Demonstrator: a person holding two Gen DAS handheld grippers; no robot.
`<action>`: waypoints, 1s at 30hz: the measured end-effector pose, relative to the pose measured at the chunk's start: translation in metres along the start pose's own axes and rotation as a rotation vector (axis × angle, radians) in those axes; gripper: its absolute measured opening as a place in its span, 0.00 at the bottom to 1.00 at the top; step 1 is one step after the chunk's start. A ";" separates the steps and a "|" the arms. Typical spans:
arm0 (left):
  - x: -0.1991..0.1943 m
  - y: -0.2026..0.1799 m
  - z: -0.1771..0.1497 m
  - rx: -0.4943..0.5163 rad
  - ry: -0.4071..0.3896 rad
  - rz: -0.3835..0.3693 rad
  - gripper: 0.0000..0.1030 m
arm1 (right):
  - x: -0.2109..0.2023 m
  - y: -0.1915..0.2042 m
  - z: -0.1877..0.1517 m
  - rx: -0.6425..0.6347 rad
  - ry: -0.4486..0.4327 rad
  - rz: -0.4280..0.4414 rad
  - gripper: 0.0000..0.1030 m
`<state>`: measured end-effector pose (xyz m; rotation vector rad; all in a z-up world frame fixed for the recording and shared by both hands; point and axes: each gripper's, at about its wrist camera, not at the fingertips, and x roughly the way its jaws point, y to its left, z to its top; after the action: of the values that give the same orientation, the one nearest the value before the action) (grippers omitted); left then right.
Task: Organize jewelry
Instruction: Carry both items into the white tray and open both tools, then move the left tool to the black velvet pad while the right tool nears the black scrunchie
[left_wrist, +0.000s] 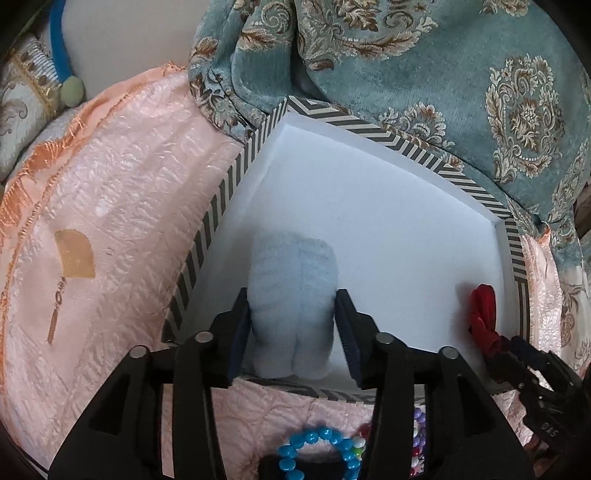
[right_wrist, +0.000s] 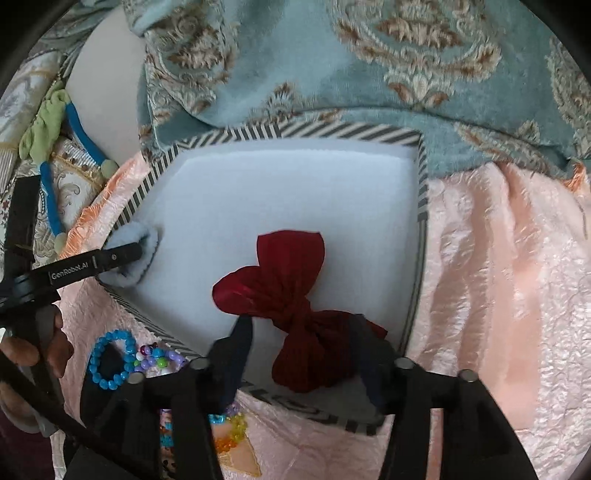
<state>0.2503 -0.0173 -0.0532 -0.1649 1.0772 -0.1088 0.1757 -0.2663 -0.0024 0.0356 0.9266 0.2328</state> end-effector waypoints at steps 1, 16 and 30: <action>-0.003 0.000 0.000 -0.004 -0.005 -0.005 0.48 | -0.002 0.001 0.000 -0.001 -0.004 -0.004 0.53; -0.070 -0.012 -0.038 0.073 -0.134 0.033 0.54 | -0.043 0.007 -0.023 0.035 -0.066 0.002 0.54; -0.131 -0.015 -0.095 0.150 -0.226 0.103 0.54 | -0.092 0.033 -0.066 0.041 -0.111 -0.013 0.65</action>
<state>0.1049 -0.0180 0.0192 0.0136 0.8472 -0.0758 0.0642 -0.2580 0.0344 0.0798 0.8208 0.1975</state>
